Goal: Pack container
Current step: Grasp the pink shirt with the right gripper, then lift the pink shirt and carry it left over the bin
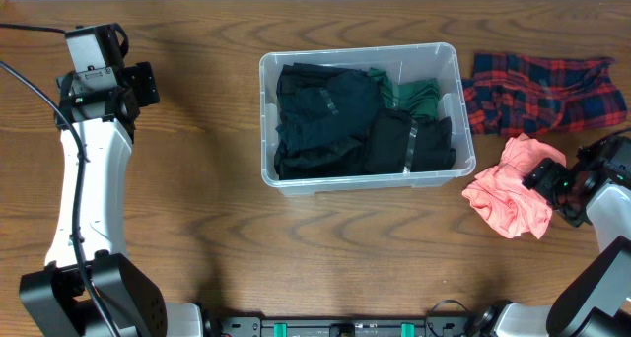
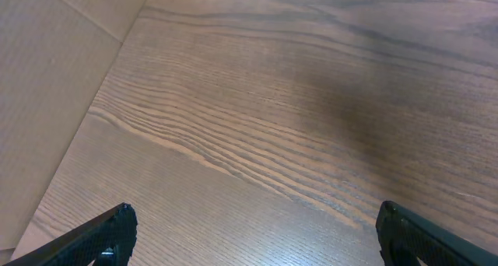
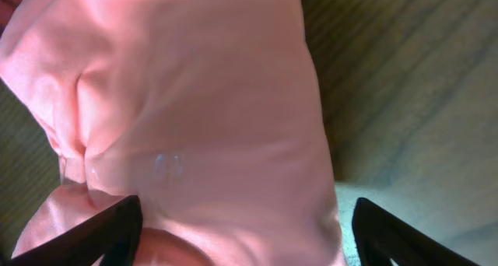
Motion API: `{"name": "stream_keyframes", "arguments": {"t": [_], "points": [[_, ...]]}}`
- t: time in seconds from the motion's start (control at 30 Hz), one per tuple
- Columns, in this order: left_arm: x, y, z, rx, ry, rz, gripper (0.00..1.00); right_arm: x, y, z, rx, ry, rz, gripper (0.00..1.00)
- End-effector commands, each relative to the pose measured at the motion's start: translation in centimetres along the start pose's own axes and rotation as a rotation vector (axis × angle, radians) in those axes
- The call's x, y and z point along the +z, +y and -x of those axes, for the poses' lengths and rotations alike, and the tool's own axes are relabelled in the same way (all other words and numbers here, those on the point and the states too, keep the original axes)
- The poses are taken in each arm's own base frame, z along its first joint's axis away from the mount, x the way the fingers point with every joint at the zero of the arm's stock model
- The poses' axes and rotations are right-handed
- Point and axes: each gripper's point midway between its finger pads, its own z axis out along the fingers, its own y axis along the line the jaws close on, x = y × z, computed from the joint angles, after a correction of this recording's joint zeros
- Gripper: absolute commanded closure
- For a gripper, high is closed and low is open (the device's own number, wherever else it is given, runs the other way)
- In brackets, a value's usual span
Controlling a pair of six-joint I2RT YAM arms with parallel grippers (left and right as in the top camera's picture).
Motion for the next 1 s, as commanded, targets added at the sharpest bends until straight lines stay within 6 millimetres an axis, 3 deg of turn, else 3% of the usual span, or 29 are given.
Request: {"name": "stream_keyframes", "arguments": {"t": [0.0, 0.3, 0.37, 0.53, 0.63, 0.77, 0.97], "points": [[0.1, 0.3, -0.2, -0.009, 0.007, 0.013, 0.02, 0.9, -0.1, -0.7, -0.009, 0.033, 0.010, 0.21], [0.1, 0.3, -0.2, -0.009, 0.007, 0.013, 0.02, 4.2, -0.7, -2.3, 0.005, 0.120, 0.004, 0.25], [0.1, 0.3, -0.2, -0.009, 0.008, 0.013, 0.02, 4.3, -0.8, -2.3, 0.006, 0.123, 0.003, 0.36], [0.1, 0.3, -0.2, -0.009, 0.008, 0.013, 0.02, 3.9, -0.6, -2.2, 0.007, 0.126, 0.007, 0.75], [0.1, 0.3, -0.2, -0.009, 0.007, 0.013, 0.02, 3.0, -0.4, -1.8, 0.007, 0.131, 0.006, 0.88], [0.1, 0.3, -0.1, -0.009, 0.007, 0.013, 0.02, 0.8, 0.3, -0.8, 0.005, 0.131, 0.014, 0.94], [0.1, 0.3, -0.2, -0.009, 0.008, 0.013, 0.02, -5.6, 3.2, 2.2, -0.047, 0.012, 0.064, 0.95]]}}
